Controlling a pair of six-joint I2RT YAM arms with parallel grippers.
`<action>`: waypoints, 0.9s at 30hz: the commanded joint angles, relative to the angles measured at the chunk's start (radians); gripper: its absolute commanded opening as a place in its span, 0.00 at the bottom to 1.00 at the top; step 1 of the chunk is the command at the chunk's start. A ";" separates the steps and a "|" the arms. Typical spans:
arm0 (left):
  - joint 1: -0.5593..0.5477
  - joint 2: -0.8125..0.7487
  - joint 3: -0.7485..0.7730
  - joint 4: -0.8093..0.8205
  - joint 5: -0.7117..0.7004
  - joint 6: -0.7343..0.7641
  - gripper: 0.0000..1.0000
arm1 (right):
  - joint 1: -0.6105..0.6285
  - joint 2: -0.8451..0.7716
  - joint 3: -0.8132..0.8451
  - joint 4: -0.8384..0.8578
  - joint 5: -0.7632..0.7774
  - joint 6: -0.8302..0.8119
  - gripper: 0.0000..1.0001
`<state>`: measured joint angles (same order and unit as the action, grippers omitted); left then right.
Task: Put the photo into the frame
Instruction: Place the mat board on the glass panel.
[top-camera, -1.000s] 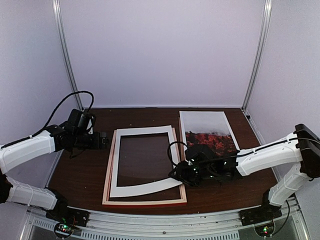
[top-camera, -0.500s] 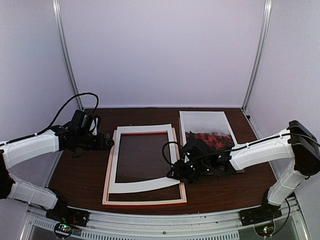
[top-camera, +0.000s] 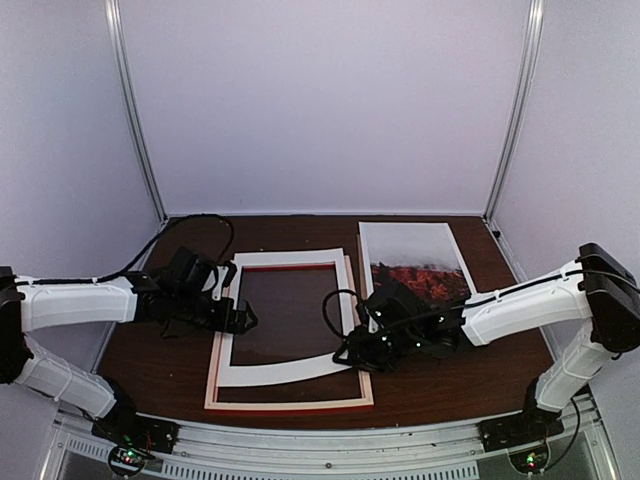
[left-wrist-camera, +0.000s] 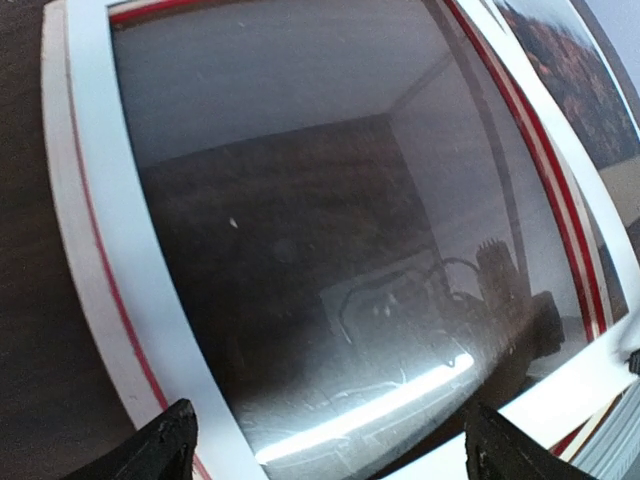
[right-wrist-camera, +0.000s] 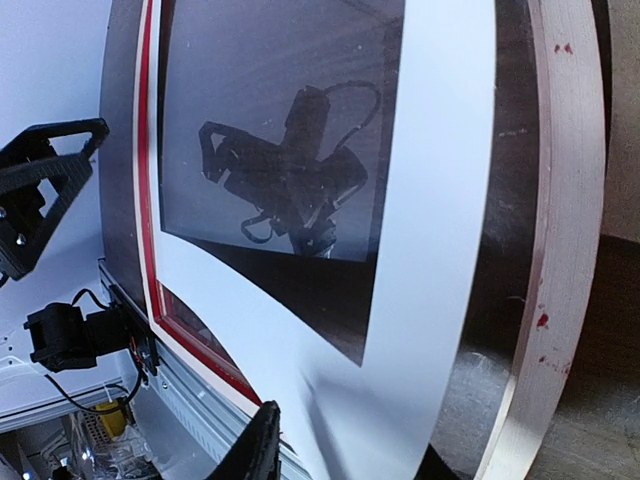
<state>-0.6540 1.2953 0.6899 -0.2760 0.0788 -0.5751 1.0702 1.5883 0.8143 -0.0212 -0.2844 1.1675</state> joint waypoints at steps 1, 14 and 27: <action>-0.083 -0.026 -0.059 0.098 0.045 -0.026 0.93 | 0.011 -0.040 -0.039 0.019 0.017 0.022 0.35; -0.265 0.132 -0.042 0.360 0.286 0.091 0.91 | 0.011 -0.031 -0.051 0.066 0.002 0.024 0.35; -0.277 0.322 0.059 0.435 0.518 0.281 0.98 | 0.012 -0.051 -0.061 0.072 0.012 0.024 0.34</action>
<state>-0.9203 1.5814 0.7113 0.1040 0.5144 -0.3885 1.0767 1.5684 0.7650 0.0334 -0.2844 1.1854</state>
